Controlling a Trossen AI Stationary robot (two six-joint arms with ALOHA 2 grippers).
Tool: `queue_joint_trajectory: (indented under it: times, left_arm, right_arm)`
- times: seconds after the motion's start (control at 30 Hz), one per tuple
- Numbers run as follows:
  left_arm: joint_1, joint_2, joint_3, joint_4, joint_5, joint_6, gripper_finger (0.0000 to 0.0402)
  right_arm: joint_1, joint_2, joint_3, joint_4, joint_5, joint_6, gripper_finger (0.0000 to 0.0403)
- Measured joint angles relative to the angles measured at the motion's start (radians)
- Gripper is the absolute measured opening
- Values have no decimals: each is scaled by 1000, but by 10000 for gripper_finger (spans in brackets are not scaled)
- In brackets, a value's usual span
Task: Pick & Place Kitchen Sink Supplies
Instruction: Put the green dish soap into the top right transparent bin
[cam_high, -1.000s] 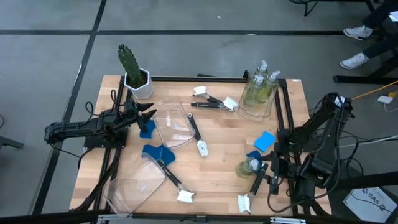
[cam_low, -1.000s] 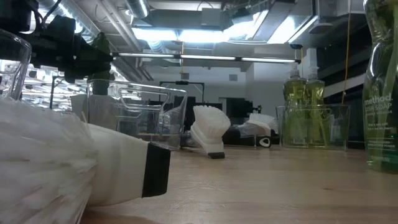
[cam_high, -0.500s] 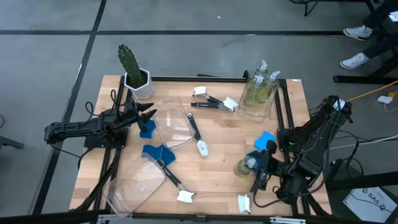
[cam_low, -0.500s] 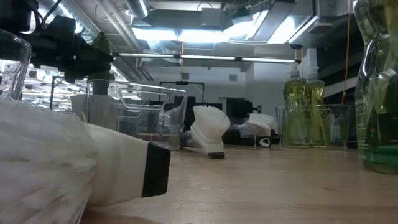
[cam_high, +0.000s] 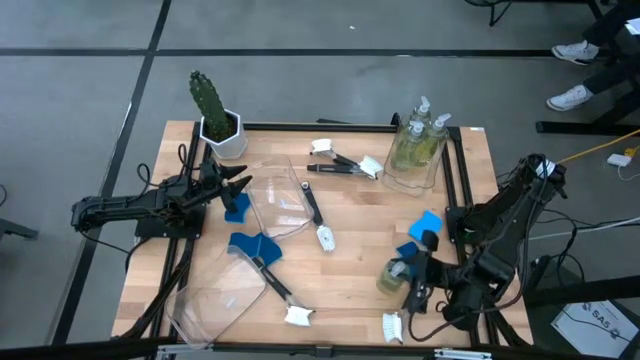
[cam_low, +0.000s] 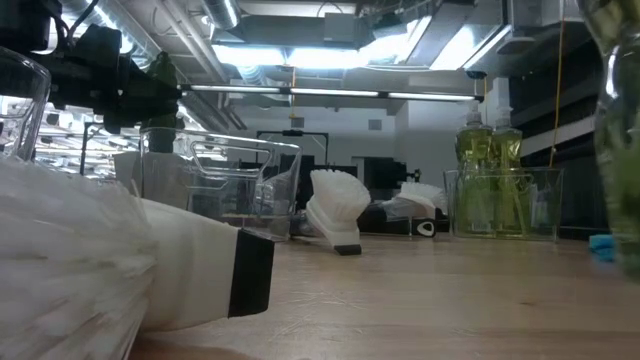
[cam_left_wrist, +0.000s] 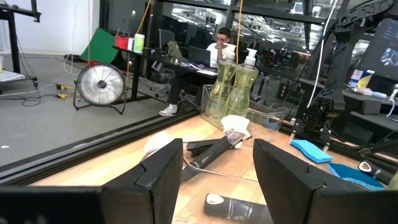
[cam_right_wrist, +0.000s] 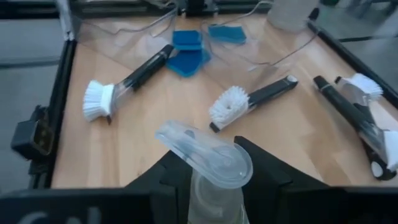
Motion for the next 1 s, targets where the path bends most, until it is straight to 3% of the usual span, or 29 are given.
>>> queue_joint_trajectory:
  times: [0.43,0.7,1.0]
  left_arm:
    - [0,0,0,0,0,0,190]
    - [0,0,0,0,0,0,190]
    - [0,0,0,0,0,0,191]
  right_arm:
    - [-41,-2,279,-7,2,-243,102]
    - [-55,-2,456,-3,109,-352,102]
    - [-152,-3,588,-3,181,-455,102]
